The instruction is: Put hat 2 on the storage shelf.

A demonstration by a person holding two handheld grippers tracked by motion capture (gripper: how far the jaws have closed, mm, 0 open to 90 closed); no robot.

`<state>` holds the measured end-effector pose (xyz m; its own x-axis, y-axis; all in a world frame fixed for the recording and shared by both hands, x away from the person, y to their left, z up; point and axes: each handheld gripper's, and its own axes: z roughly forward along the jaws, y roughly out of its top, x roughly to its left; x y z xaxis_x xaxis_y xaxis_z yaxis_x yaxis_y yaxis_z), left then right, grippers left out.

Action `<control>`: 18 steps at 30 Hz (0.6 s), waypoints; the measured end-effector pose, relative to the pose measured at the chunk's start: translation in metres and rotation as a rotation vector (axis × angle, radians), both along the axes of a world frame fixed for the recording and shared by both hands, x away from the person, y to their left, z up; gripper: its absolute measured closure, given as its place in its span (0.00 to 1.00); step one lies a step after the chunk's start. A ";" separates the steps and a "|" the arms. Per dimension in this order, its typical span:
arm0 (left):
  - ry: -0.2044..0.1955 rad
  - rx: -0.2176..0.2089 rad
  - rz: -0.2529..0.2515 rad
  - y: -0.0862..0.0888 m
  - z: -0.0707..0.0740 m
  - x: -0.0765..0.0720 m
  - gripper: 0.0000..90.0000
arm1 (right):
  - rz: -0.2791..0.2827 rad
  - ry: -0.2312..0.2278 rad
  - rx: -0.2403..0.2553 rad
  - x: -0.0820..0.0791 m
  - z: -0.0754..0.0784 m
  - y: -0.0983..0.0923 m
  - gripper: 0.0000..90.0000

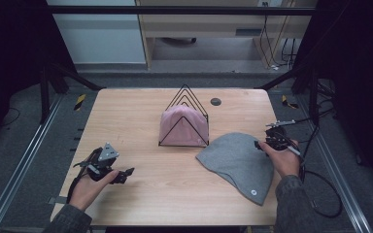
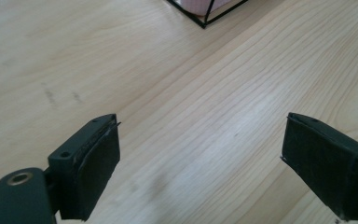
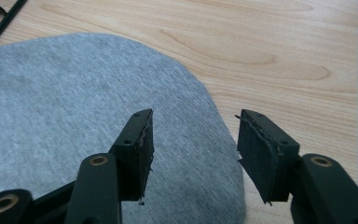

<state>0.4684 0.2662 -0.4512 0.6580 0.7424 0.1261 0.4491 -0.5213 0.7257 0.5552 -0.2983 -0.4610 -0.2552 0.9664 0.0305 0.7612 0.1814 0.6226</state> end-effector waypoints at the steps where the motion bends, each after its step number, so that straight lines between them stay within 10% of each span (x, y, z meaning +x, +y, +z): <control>1: -0.005 -0.008 0.011 0.004 0.002 -0.001 0.12 | -0.003 0.004 -0.002 0.001 -0.001 0.000 0.50; 18: 0.029 -0.024 0.074 0.026 -0.006 0.003 0.12 | 0.001 0.055 -0.017 0.006 -0.020 -0.006 0.50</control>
<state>0.4716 0.2918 -0.4576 0.6044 0.7917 0.0893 0.5066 -0.4684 0.7238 0.5616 -0.3043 -0.4808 -0.2544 0.9667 0.0278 0.7940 0.1924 0.5767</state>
